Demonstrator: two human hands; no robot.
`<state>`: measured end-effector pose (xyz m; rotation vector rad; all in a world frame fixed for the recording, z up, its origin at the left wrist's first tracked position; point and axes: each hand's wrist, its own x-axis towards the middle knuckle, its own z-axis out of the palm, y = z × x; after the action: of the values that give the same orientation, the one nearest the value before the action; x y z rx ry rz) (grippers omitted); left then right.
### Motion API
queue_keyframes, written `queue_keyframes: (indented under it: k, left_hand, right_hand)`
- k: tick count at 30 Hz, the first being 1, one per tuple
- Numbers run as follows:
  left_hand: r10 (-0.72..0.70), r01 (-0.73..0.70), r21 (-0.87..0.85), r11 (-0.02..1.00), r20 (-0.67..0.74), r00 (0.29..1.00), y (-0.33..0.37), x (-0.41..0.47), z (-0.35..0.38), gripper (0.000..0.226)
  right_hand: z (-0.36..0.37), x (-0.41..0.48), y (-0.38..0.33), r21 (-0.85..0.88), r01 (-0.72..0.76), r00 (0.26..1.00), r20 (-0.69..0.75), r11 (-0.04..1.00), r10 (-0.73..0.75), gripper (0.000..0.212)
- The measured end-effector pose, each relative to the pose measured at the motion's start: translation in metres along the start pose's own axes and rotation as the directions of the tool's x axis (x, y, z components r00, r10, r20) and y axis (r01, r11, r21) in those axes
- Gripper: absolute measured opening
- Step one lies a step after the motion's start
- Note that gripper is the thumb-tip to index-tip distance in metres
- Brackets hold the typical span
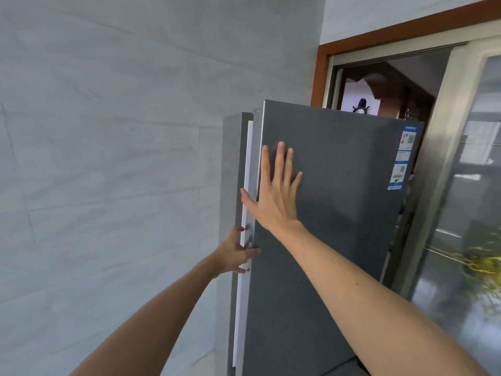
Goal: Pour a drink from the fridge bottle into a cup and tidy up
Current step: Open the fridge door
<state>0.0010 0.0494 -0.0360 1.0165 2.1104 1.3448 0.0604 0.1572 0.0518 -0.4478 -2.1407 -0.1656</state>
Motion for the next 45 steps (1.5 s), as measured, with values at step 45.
queue_keyframes:
  k: [45]
  left_hand:
    - [0.319, -0.335, -0.088, 0.938, 0.596, 0.737, 0.146, -0.107, 0.291, 0.078]
  right_hand:
    - [-0.332, -0.212, 0.221, -0.426, -0.308, 0.946, -0.037, 0.851, 0.323, 0.078]
